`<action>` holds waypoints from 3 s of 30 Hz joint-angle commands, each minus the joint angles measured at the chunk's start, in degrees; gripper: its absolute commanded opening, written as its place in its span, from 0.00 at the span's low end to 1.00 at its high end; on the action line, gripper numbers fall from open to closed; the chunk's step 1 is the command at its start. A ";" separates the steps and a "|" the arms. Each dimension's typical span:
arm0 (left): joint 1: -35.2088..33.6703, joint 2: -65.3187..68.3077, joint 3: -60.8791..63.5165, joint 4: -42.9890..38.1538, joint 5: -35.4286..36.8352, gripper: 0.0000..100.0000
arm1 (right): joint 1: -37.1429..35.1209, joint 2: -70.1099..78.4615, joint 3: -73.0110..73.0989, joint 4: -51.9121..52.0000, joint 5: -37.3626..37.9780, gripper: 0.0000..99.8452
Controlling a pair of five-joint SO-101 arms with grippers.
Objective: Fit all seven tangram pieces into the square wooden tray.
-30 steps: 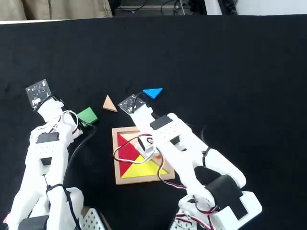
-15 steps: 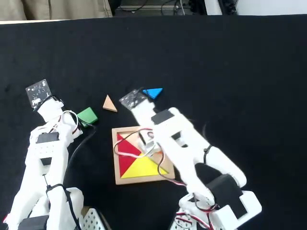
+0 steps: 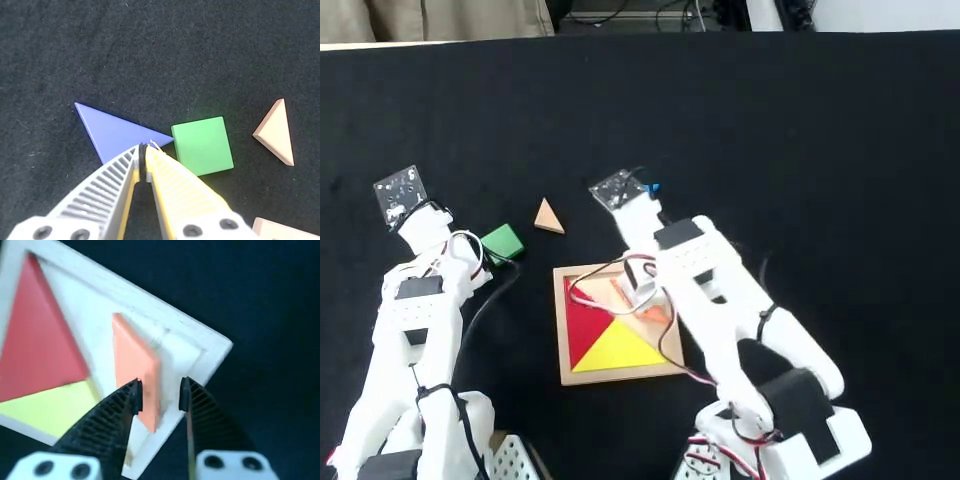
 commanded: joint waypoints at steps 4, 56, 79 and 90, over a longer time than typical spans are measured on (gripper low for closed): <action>0.75 -1.14 -0.40 -0.79 0.00 0.03 | -3.52 2.42 -3.91 -1.76 0.70 0.13; 2.07 -1.14 -0.40 -0.62 0.00 0.03 | 2.90 -11.03 -1.45 18.55 14.07 0.01; 2.15 -1.14 -0.40 -0.53 0.00 0.03 | -3.52 -2.33 1.10 -1.23 13.63 0.01; 2.15 -1.14 -0.40 -0.62 0.00 0.03 | -3.43 2.51 0.48 -0.97 14.33 0.01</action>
